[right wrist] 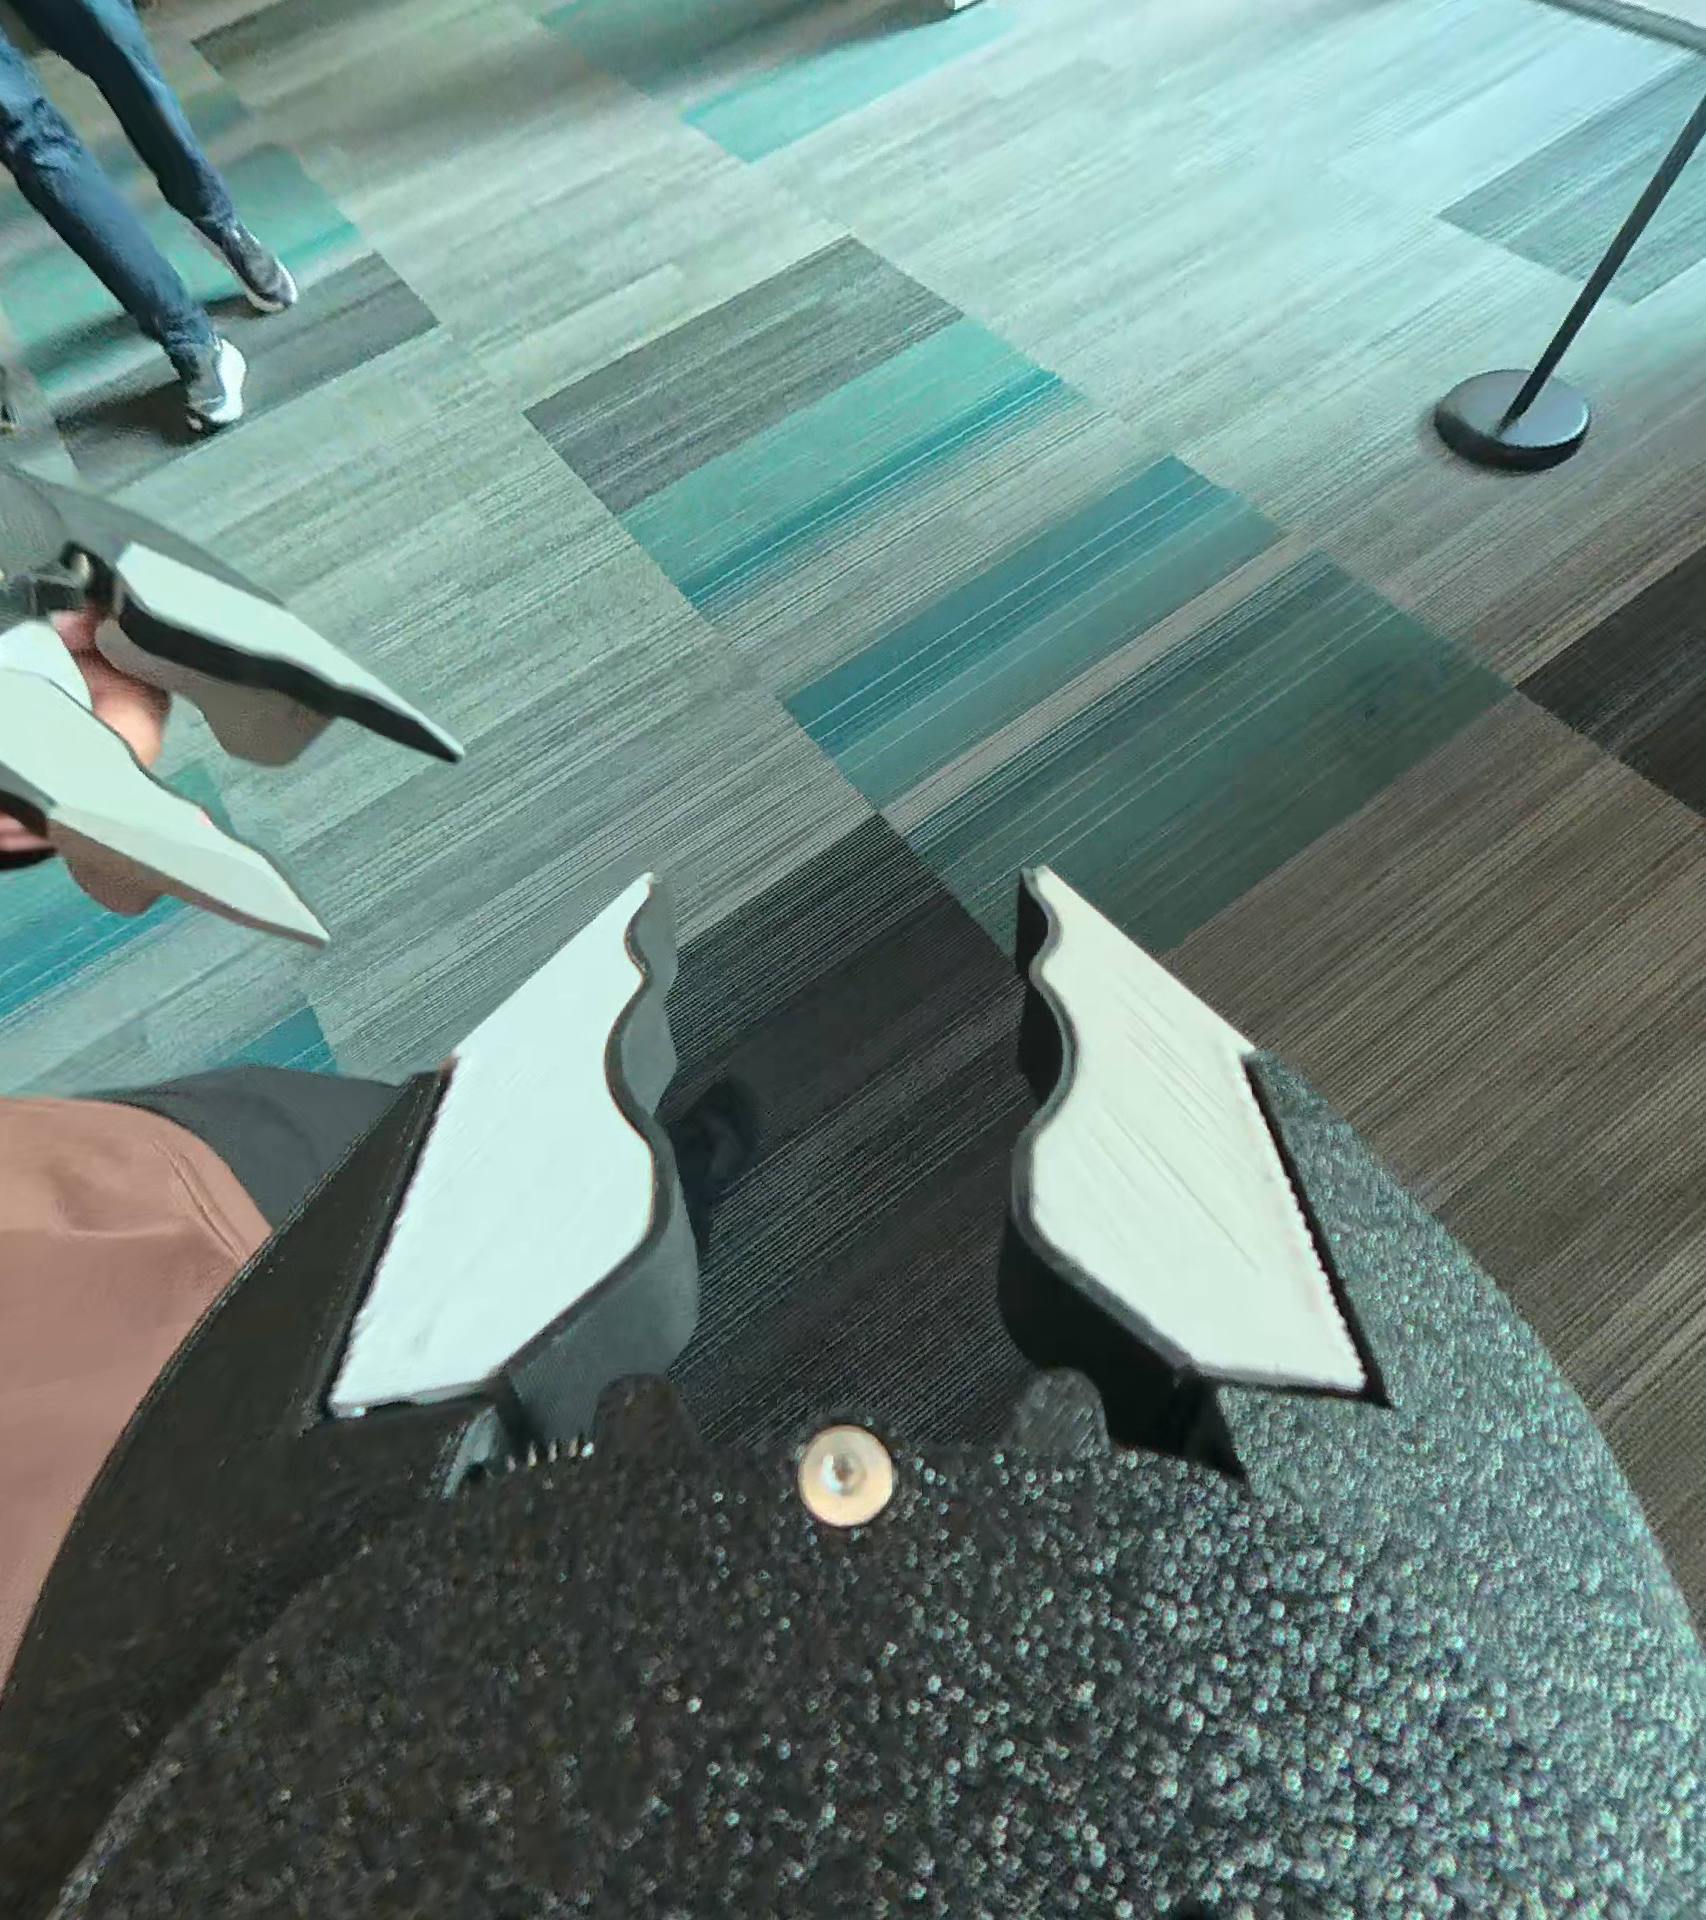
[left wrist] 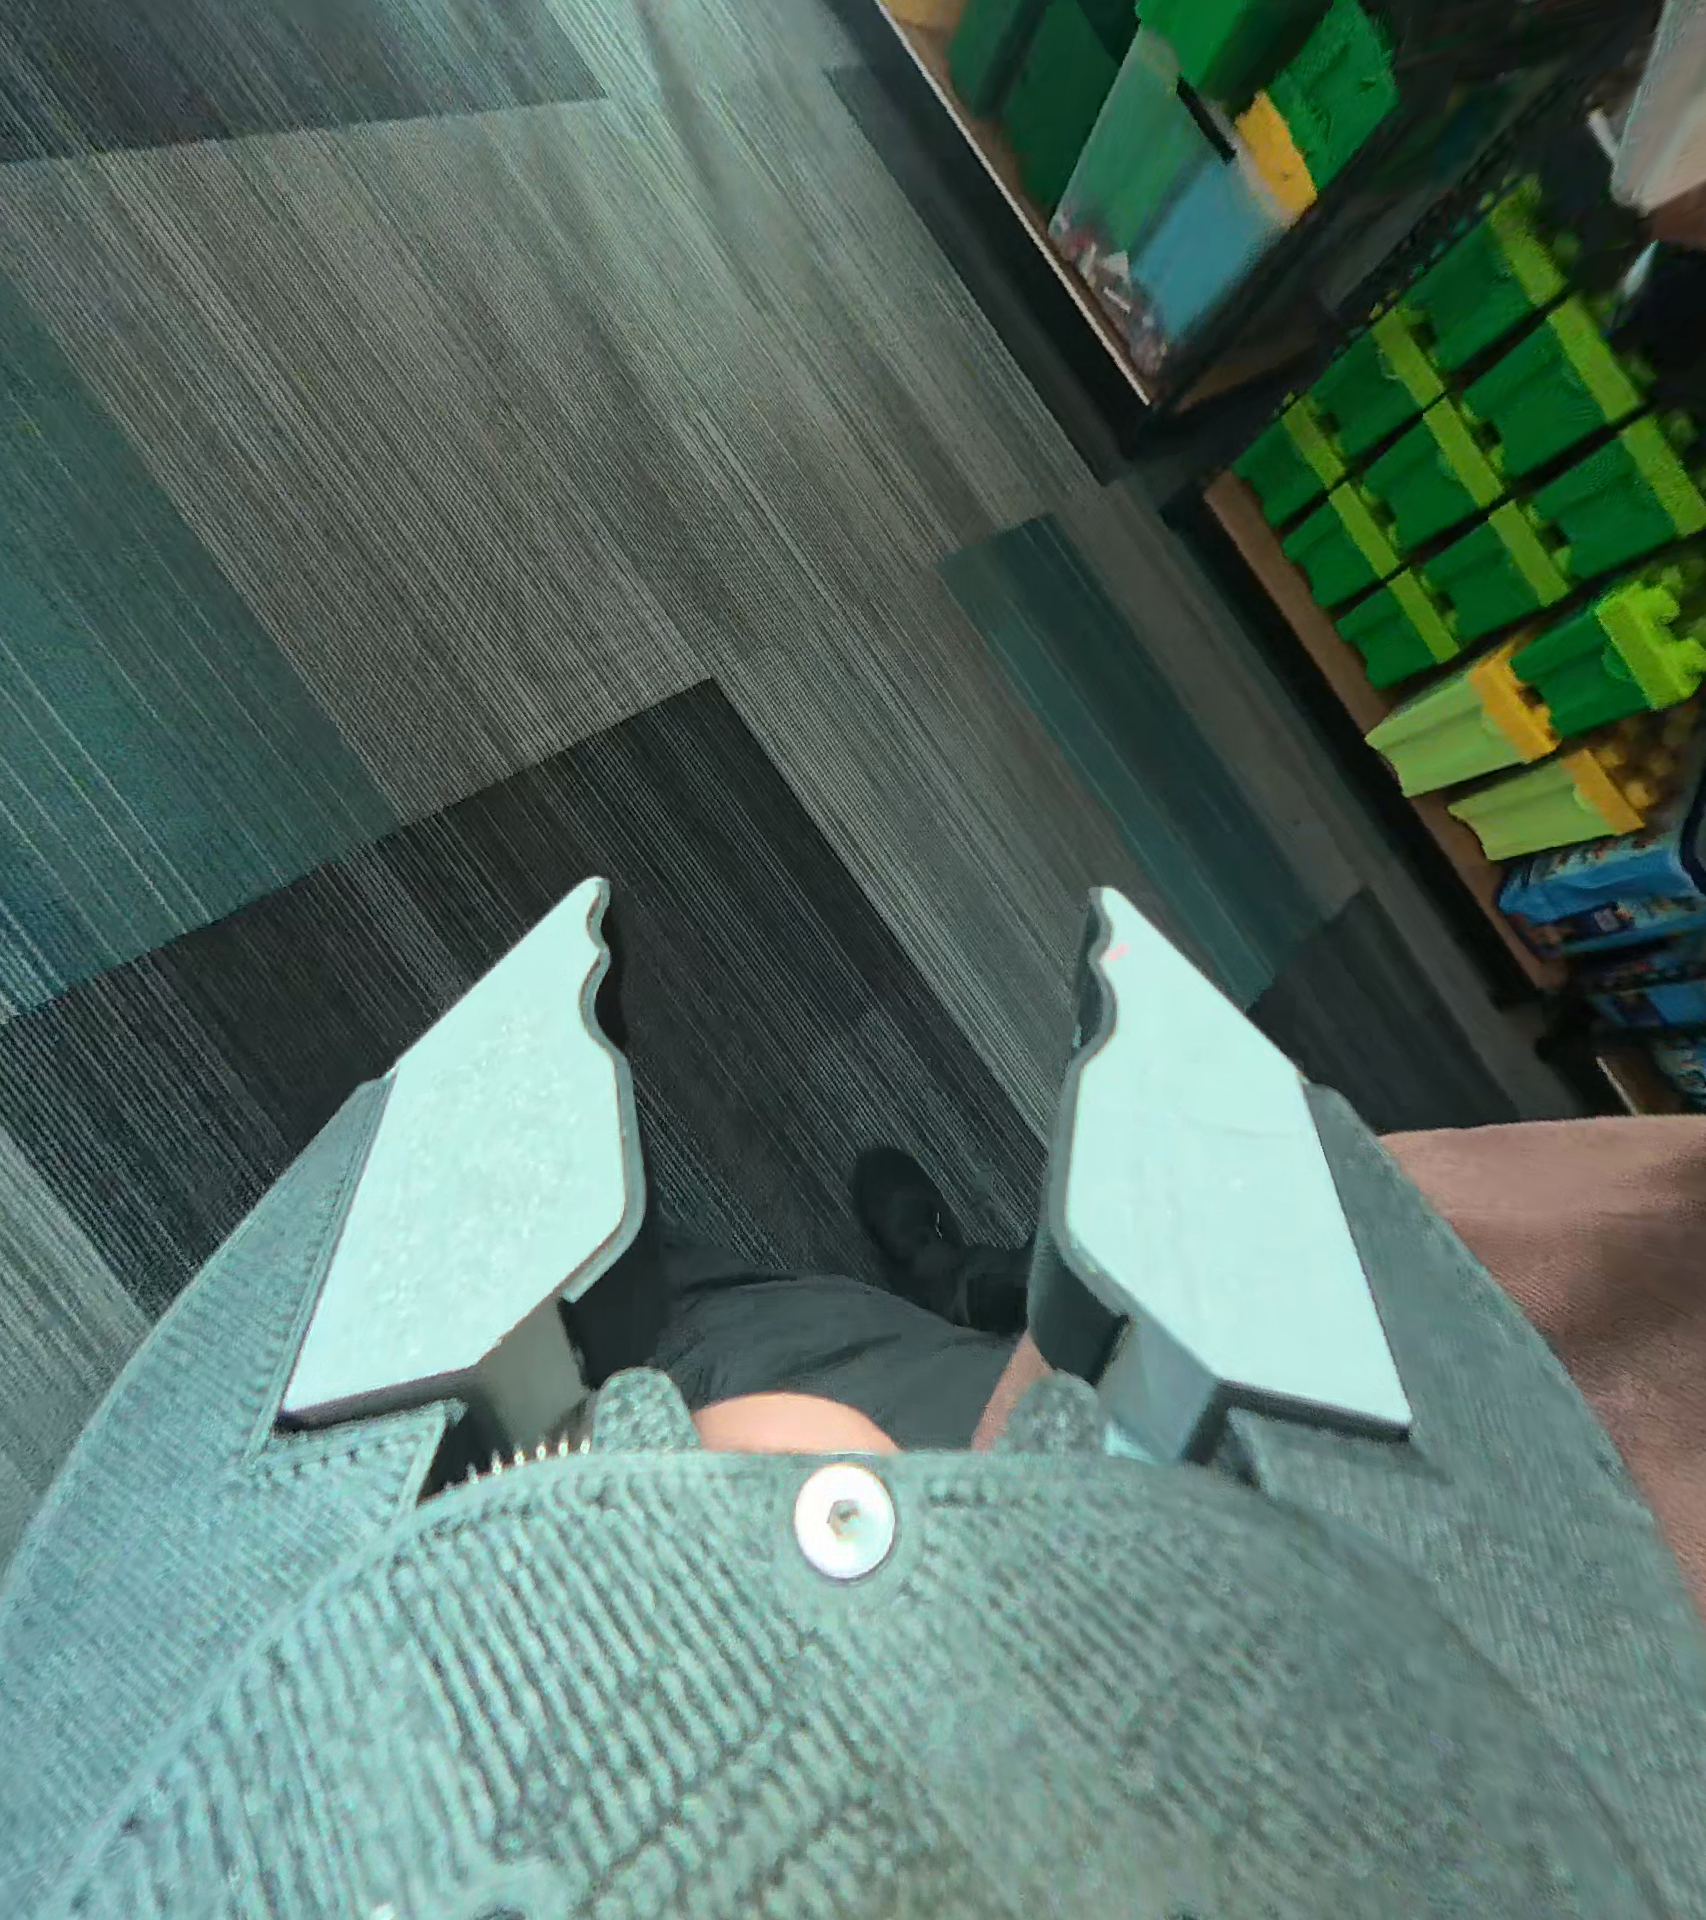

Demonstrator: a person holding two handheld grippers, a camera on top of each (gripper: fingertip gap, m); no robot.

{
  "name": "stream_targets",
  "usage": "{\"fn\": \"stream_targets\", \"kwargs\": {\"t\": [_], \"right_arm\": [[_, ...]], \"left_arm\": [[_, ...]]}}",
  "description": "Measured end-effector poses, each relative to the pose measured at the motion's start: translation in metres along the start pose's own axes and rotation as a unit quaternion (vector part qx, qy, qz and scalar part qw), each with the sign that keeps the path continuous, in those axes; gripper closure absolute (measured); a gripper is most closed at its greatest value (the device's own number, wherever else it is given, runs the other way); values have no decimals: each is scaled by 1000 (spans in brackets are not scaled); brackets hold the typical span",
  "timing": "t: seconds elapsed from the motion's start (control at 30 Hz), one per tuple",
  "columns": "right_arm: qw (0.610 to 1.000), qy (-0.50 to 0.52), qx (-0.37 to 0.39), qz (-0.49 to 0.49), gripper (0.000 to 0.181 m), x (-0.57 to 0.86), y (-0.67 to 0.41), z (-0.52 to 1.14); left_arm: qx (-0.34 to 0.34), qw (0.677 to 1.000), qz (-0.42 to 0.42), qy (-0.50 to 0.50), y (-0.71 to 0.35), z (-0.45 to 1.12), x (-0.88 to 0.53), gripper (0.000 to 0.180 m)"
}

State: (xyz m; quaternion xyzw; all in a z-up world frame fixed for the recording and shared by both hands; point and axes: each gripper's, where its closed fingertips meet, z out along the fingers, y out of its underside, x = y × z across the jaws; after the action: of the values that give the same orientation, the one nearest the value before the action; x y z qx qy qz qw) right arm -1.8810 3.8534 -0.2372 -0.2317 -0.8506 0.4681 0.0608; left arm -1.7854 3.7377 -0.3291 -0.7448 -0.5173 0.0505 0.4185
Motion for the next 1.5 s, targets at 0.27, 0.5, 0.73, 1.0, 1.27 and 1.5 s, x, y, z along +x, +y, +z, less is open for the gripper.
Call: {"fn": "stream_targets", "kwargs": {"t": [0.27, 0.5, 0.73, 1.0, 1.27, 1.5], "right_arm": [[989, 20, -22, 145, 119, 113, -60, 142], [989, 33, -34, 139, 118, 218, -143, 240], [992, -23, -11, 123, 117, 352, -231, 381], [989, -124, 23, 82, 116, 522, -403, 536], [988, -137, 53, 44, 113, 649, -566, 659], [986, -85, 17, 144, 107, 726, -605, 772]], "left_arm": [[1, 994, 15, 108, -147, 86, -157, 96], [12, 989, 98, 108, -329, 111, -306, 96], [3, 992, -5, 125, -397, 162, -432, 99], [-9, 998, -57, 40, -515, 159, -600, 100], [42, 993, -108, 35, -611, 197, -772, 101], [53, 995, -63, 47, -716, 211, -961, 89]]}}
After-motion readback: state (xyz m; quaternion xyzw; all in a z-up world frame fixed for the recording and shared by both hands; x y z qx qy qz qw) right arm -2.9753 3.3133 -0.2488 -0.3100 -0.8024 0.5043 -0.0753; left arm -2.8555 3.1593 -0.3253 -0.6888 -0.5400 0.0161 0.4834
